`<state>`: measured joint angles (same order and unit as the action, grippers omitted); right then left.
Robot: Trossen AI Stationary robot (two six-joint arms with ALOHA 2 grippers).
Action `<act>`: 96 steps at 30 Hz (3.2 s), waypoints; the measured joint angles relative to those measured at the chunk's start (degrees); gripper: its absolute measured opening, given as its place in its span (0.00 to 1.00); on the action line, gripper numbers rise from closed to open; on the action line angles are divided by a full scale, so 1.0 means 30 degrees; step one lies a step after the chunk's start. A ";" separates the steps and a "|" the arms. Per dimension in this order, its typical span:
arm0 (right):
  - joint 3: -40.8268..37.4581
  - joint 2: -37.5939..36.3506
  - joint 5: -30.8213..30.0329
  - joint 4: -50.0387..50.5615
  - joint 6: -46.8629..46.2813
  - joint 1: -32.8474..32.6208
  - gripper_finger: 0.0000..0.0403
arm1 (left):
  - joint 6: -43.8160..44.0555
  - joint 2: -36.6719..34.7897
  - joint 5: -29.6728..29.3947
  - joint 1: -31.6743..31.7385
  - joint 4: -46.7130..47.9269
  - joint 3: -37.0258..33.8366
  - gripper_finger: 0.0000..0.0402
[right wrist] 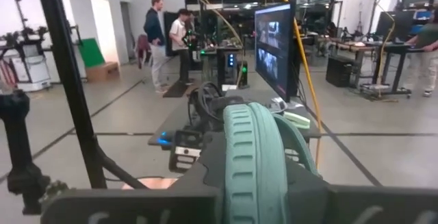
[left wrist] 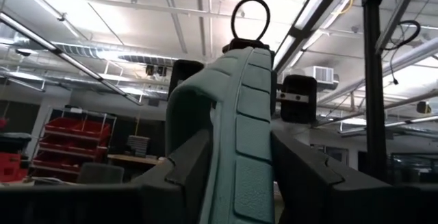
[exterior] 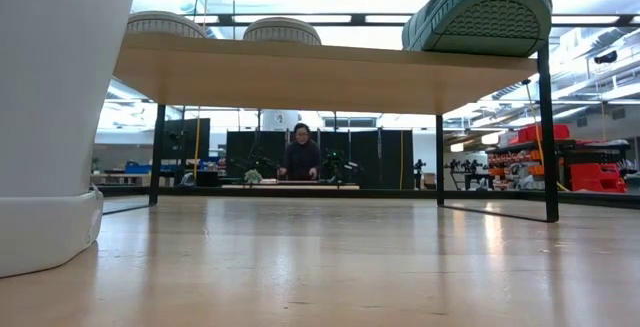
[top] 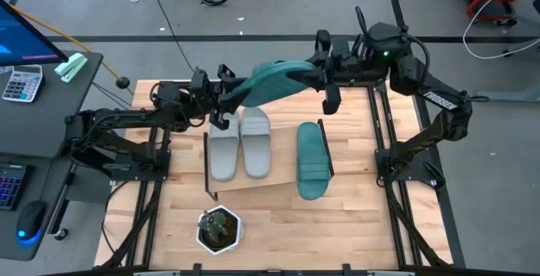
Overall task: Pick and place slides into the shelf
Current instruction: Put the green slide on the shelf
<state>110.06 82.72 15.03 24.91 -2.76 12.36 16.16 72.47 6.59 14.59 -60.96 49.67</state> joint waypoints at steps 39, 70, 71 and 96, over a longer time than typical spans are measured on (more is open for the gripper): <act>0.0073 -0.0901 -0.1345 0.7732 0.3707 0.0264 0.09 | -0.0933 -0.1145 -0.1265 0.2254 0.0496 -0.0058 0.73; 0.0044 0.4227 -1.4887 0.9806 0.1362 -0.8519 0.09 | 0.1424 -0.3373 -0.2128 0.1655 0.7576 -0.0058 0.73; 0.0044 0.4325 -1.4972 0.9838 0.1418 -0.8649 0.09 | 0.1199 -0.3608 -0.1859 0.1394 0.7553 -0.0058 0.73; -0.0022 0.4415 -1.6033 1.0702 0.2871 -0.9158 0.09 | 0.0440 -0.7341 -0.3033 -0.6451 3.0420 0.6536 0.67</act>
<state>110.00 95.96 -33.07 57.01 5.85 -15.11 17.48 50.44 -2.51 -4.76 30.30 69.28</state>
